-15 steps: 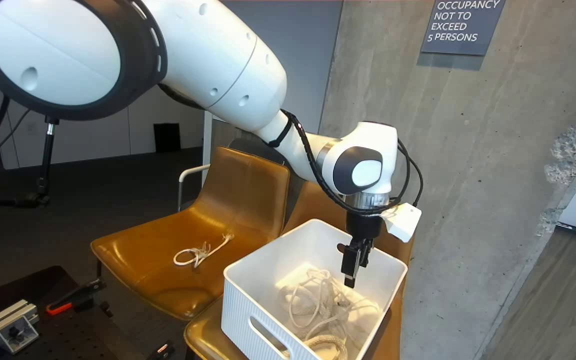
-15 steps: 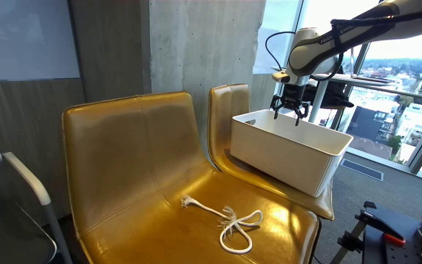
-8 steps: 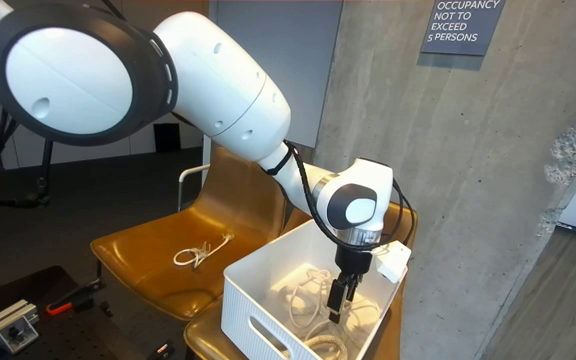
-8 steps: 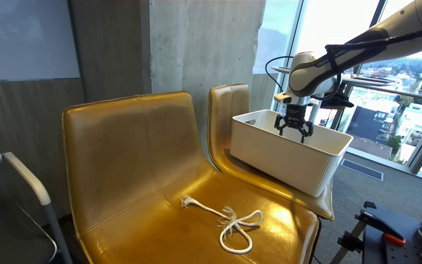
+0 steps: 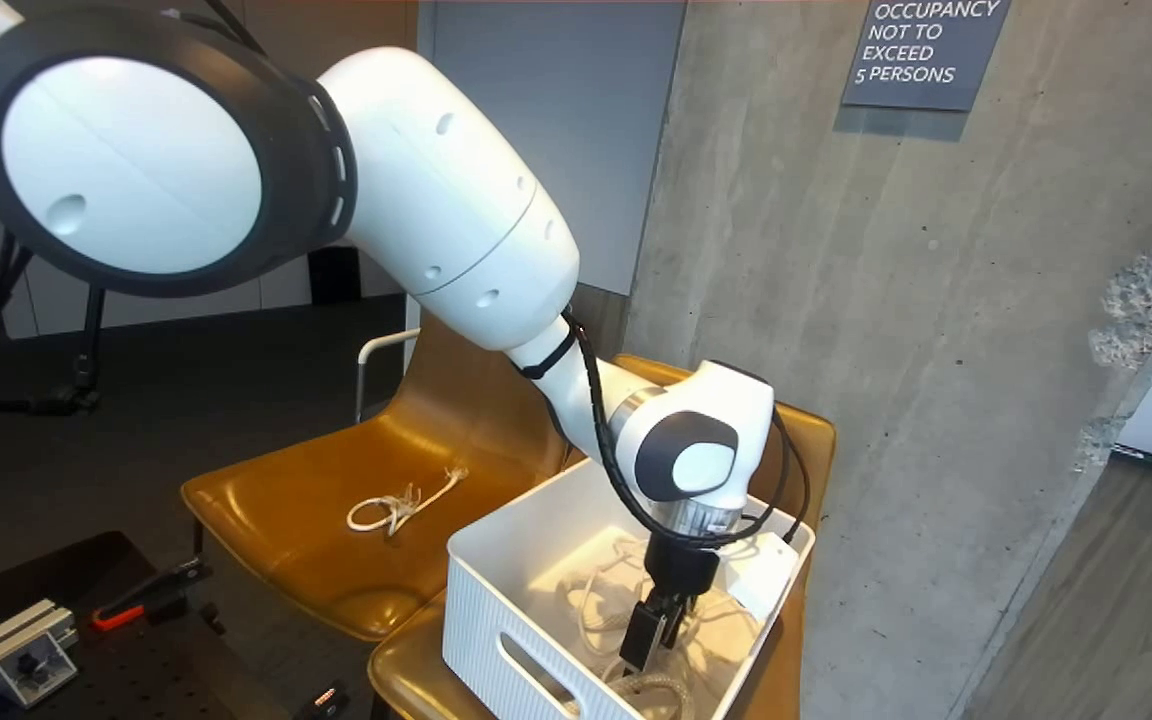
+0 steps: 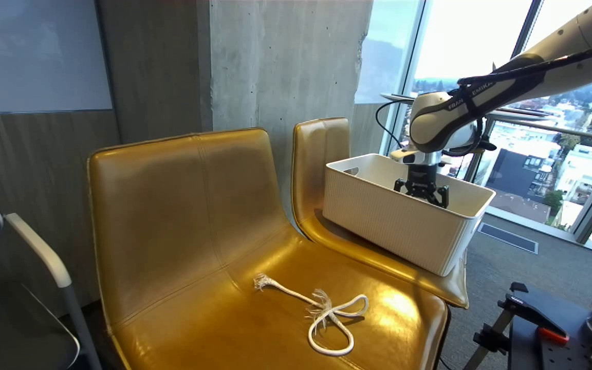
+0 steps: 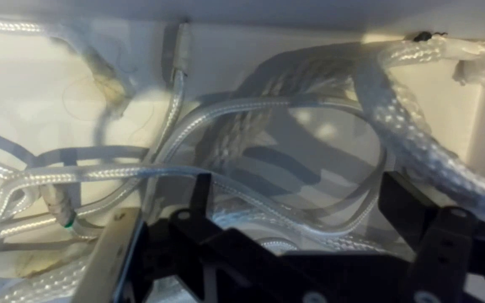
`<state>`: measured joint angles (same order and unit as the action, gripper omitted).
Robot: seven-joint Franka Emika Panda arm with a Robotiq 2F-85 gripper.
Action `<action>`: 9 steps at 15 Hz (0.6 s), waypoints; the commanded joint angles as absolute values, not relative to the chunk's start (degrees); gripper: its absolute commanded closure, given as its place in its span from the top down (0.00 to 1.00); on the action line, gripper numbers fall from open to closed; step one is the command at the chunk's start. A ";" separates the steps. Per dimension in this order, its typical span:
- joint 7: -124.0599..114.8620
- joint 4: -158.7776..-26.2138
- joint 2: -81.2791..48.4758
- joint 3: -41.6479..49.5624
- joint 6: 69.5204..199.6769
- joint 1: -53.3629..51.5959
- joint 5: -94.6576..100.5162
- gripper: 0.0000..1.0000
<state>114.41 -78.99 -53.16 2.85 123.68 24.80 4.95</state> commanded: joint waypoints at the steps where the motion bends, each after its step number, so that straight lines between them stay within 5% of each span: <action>1: 114.53 -81.53 -52.51 2.54 124.65 24.86 3.62 1.00; 6: 114.56 -83.70 -52.99 2.94 125.48 25.15 3.66 1.00; 7: 114.46 -84.15 -53.11 3.02 125.47 25.22 3.62 0.94; 8: 114.43 -84.52 -53.27 3.02 125.37 25.27 3.55 0.74; 9: 114.25 -84.94 -53.23 3.06 125.28 25.24 3.55 0.66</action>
<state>114.32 -82.84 -53.22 2.89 123.85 24.95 4.54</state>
